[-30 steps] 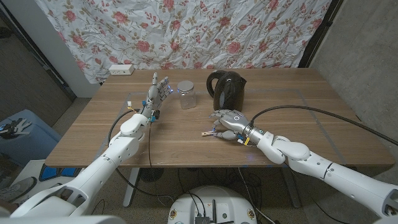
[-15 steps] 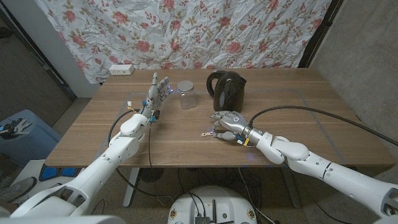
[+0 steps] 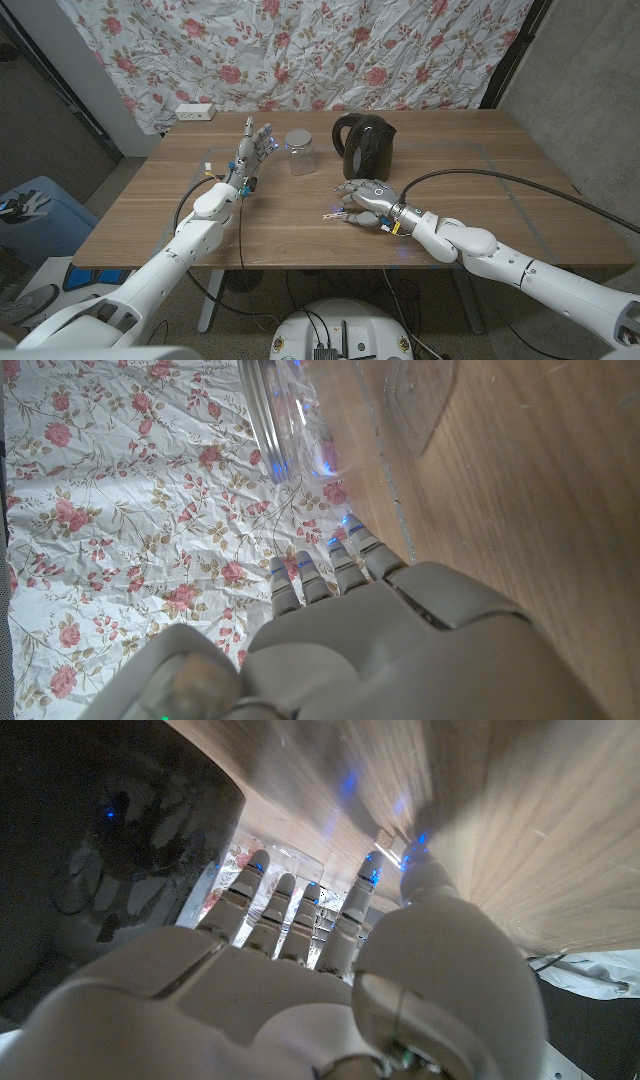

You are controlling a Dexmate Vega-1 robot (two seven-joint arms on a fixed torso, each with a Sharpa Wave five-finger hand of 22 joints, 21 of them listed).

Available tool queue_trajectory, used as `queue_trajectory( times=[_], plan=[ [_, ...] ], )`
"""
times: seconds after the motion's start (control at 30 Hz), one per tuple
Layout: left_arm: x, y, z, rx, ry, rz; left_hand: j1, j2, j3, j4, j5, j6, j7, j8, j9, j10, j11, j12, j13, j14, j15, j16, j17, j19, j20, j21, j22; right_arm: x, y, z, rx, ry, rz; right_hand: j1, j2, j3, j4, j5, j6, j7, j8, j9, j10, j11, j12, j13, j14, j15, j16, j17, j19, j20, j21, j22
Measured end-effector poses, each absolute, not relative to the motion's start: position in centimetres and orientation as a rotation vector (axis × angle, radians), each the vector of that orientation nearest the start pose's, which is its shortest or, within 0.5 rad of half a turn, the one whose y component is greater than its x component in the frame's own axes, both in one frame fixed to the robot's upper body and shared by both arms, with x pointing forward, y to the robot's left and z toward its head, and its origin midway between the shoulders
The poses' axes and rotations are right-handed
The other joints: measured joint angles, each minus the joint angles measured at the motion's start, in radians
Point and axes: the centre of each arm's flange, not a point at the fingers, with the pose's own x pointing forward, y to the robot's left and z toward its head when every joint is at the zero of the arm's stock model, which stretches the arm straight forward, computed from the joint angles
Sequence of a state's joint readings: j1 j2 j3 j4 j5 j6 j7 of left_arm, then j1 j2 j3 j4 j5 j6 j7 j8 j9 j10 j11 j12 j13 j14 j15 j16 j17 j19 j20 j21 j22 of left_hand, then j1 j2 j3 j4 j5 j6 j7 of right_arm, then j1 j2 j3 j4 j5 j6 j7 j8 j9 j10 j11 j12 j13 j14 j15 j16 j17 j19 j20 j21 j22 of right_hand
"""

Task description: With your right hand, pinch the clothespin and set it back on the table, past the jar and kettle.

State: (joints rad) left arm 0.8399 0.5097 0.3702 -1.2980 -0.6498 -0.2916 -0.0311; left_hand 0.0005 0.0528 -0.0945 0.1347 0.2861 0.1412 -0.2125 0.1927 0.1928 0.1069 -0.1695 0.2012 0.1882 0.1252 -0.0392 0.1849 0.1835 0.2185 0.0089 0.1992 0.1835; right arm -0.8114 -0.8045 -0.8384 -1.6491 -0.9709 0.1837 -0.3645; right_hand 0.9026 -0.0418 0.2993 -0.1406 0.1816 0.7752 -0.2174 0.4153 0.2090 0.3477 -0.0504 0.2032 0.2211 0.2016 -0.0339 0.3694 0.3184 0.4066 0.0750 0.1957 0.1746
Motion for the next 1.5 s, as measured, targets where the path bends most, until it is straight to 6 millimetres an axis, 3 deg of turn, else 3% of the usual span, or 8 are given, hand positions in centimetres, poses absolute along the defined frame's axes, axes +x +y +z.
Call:
queue_trajectory(
  times=[0.53,1.07,1.27,1.5],
  plan=[
    [65.3,29.0,-2.8,-0.042,-0.594,-0.207,0.000,0.000,0.000,0.000,0.000,0.000,0.000,0.000,0.000,0.000,0.000,0.000,0.000,0.000,0.000,0.000,0.000,0.000,0.000,0.000,0.000,56.5,-14.1,-10.2,-1.691,-1.104,0.232,-0.066,-0.019,-0.023,0.007,0.004,-0.167,0.044,-0.083,-0.009,-0.052,0.028,-0.004,0.000,-0.031,0.028,-0.022,0.004,-0.018,0.018,-0.004,0.000],
    [65.3,29.0,-2.7,-0.042,-0.595,-0.206,0.000,0.000,0.000,0.000,0.000,0.000,0.000,0.000,0.000,0.000,0.000,0.000,0.000,0.000,0.000,0.000,0.000,0.000,0.000,0.000,0.000,56.6,-14.6,-9.5,-1.671,-1.089,0.270,-0.119,-0.042,-0.043,0.018,0.011,-0.326,0.084,-0.153,-0.006,-0.128,0.061,-0.007,0.009,-0.086,0.075,-0.056,0.007,-0.064,0.043,-0.007,0.000],
    [65.3,29.0,-2.7,-0.042,-0.594,-0.206,0.000,0.000,0.000,0.000,0.000,0.000,0.000,0.000,0.000,0.000,0.000,0.000,0.000,0.000,0.000,0.000,0.000,0.000,0.000,0.000,0.000,56.4,-14.9,-9.0,-1.638,-1.090,0.288,-0.201,0.011,-0.056,0.054,0.011,-0.356,0.114,-0.174,-0.002,-0.138,0.070,-0.007,0.009,-0.093,0.082,-0.058,0.014,-0.077,0.041,-0.008,0.000],
    [65.3,29.0,-2.8,-0.042,-0.594,-0.206,0.000,0.000,0.000,0.000,0.000,0.000,0.000,0.000,0.000,0.000,0.000,0.000,0.000,0.000,0.000,0.000,0.000,0.000,0.000,0.000,0.000,56.1,-16.0,-8.5,-1.567,-1.090,0.285,-0.224,0.013,-0.059,0.062,0.003,-0.394,0.126,-0.193,-0.002,-0.146,0.079,-0.006,0.009,-0.109,0.088,-0.065,0.014,-0.077,0.041,-0.008,0.000]
  ],
)
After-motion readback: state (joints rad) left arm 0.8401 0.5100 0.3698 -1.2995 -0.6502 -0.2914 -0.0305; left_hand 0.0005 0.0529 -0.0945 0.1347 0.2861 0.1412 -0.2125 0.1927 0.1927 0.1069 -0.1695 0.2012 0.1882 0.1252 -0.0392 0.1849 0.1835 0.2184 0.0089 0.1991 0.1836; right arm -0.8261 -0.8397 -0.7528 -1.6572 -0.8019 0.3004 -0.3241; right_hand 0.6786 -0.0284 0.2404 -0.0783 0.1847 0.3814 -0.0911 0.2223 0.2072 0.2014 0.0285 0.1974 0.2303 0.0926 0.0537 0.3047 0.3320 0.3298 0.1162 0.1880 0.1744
